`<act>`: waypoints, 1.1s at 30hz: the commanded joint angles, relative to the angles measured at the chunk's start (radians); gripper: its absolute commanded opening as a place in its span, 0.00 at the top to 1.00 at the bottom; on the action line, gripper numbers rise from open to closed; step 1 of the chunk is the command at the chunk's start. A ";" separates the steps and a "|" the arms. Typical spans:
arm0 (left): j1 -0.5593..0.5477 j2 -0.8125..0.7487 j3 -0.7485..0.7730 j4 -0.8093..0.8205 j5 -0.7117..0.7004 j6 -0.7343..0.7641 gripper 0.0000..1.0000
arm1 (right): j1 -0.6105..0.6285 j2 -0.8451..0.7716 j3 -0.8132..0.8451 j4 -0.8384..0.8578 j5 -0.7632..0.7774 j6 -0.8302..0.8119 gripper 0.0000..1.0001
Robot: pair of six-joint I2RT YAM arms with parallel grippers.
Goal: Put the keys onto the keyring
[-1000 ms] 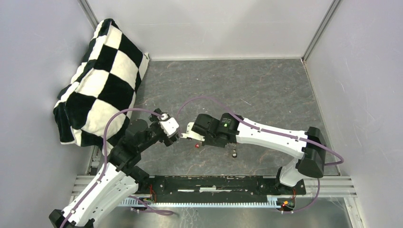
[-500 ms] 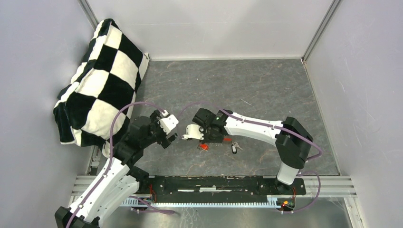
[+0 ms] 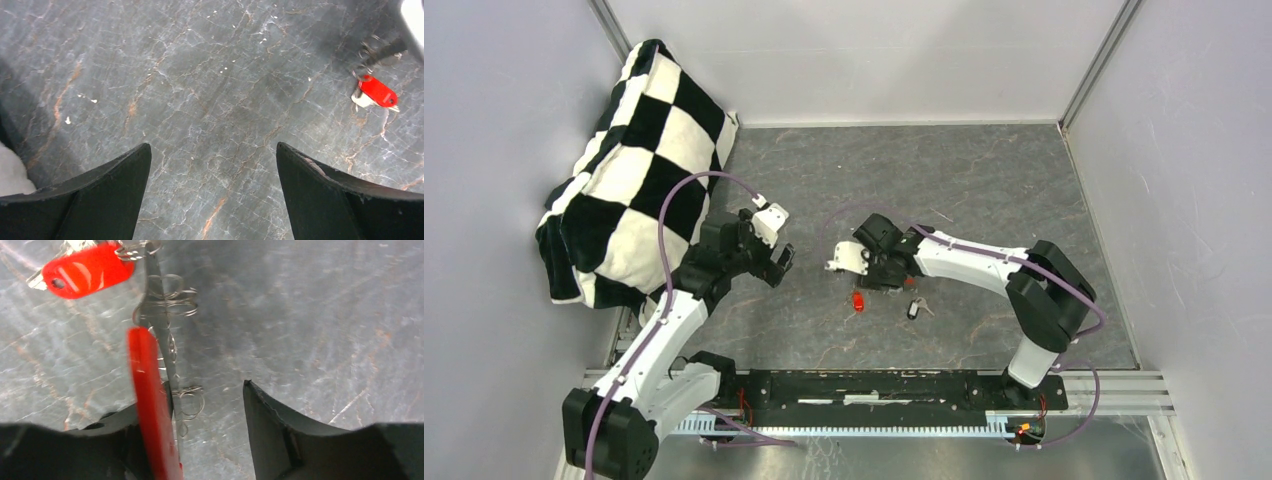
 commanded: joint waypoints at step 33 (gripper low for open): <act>0.089 0.395 0.243 0.063 0.143 -0.094 0.00 | -0.422 -0.518 -0.368 0.816 0.072 0.453 0.02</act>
